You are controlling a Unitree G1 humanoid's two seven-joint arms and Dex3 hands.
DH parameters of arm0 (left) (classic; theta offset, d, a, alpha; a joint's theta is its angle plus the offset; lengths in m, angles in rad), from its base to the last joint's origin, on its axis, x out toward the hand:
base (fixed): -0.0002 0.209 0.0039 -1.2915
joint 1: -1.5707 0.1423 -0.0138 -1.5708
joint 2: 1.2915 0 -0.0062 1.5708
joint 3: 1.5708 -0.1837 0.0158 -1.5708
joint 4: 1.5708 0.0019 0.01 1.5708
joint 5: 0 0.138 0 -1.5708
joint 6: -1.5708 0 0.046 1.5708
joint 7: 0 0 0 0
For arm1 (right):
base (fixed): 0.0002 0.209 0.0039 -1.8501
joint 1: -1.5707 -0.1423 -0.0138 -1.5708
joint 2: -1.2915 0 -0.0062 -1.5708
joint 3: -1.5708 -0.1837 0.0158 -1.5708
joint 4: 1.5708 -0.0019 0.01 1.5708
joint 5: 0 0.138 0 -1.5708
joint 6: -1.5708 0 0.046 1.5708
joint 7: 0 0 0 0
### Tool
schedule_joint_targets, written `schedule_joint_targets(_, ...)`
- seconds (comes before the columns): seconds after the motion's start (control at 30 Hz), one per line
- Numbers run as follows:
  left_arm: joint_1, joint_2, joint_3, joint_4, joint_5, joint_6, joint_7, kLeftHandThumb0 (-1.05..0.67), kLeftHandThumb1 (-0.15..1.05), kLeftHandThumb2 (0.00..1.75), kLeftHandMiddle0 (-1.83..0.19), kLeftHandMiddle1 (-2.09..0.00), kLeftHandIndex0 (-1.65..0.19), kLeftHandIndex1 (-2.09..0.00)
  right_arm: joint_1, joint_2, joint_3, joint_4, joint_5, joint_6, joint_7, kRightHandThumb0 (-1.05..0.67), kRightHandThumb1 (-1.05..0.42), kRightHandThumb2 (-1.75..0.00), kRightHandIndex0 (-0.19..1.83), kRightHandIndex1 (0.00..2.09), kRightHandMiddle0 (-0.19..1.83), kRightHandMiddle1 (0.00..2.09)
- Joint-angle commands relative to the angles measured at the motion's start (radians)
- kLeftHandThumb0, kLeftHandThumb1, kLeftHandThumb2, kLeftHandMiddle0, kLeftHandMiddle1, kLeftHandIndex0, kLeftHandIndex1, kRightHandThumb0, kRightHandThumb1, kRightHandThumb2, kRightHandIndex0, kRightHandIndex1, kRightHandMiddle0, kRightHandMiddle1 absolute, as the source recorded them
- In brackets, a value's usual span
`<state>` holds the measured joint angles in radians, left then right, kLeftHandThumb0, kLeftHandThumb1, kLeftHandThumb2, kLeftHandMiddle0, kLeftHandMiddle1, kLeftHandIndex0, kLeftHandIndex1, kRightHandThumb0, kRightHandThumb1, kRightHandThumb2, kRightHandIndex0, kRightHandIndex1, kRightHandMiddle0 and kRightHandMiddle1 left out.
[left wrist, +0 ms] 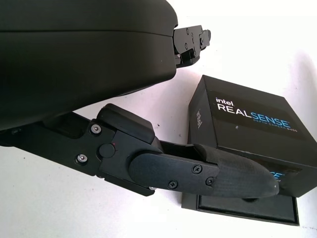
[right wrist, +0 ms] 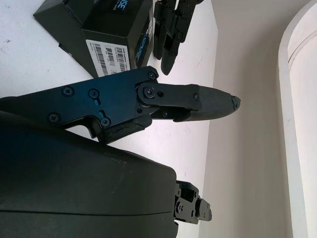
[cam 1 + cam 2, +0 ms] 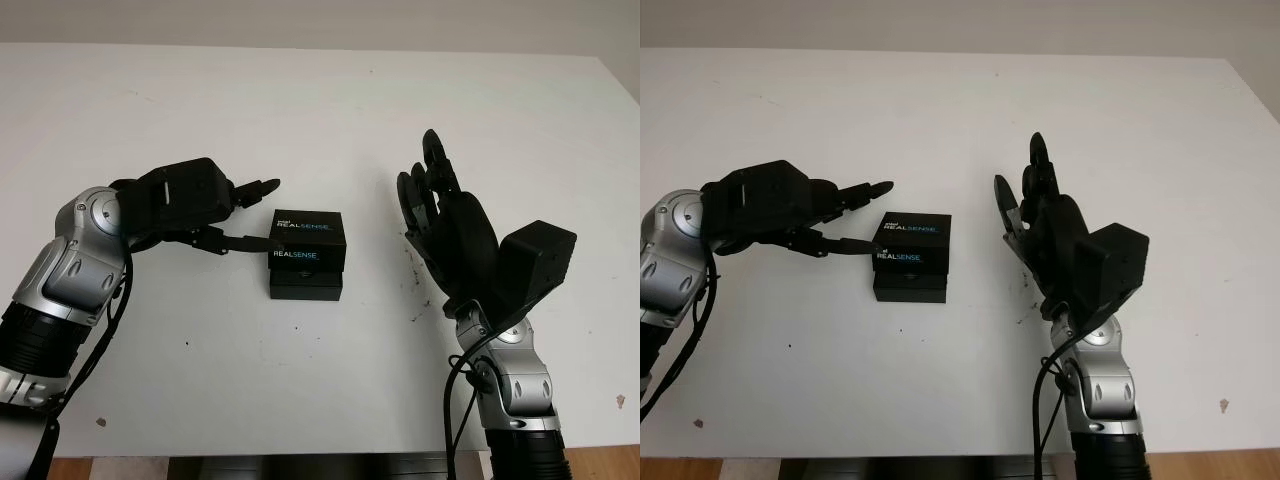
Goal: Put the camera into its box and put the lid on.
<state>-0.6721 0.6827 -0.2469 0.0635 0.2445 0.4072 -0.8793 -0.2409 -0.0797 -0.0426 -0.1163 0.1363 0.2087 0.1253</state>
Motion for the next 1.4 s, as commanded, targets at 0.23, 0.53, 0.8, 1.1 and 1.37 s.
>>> schedule_joint_targets(0.23,0.065,-0.05,-0.014,-0.06,-0.004,-0.016,0.082,-1.0,1.0,0.07,0.13,-0.04,0.17,-0.04,0.006,0.002,-0.002,-0.008,-0.002,-0.005,-0.005,-0.61,-1.05,-0.41,-0.15,0.06,-0.11,0.06)
schedule_joint_targets(0.53,0.071,-0.022,-0.047,-0.047,0.037,-0.127,0.067,-0.99,0.96,0.05,0.09,-0.06,0.16,-0.05,0.007,-0.002,-0.001,-0.006,-0.006,-0.018,0.001,-0.59,-1.05,-0.42,-0.15,0.06,-0.11,0.05)
schedule_joint_targets(0.8,0.063,-0.022,-0.05,-0.042,0.056,-0.123,0.036,-0.96,0.95,0.05,0.13,-0.05,0.16,-0.05,0.006,-0.001,-0.002,-0.003,-0.003,-0.019,0.005,-0.57,-1.05,-0.43,-0.15,0.05,-0.12,0.05)
schedule_joint_targets(1.1,0.078,-0.062,-0.018,-0.026,0.024,-0.095,0.074,-0.93,0.93,0.05,0.0,-0.11,0.1,-0.08,0.008,0.0,-0.005,-0.005,-0.006,-0.01,-0.003,-0.6,-1.05,-0.41,-0.14,0.06,-0.11,0.06)
schedule_joint_targets(1.37,0.085,-0.08,-0.016,-0.044,0.036,-0.057,0.122,-0.88,1.04,0.11,0.01,-0.6,-0.04,-0.21,0.012,0.007,-0.006,-0.016,0.001,0.009,-0.014,-0.6,-1.05,-0.39,-0.14,0.06,-0.1,0.06)
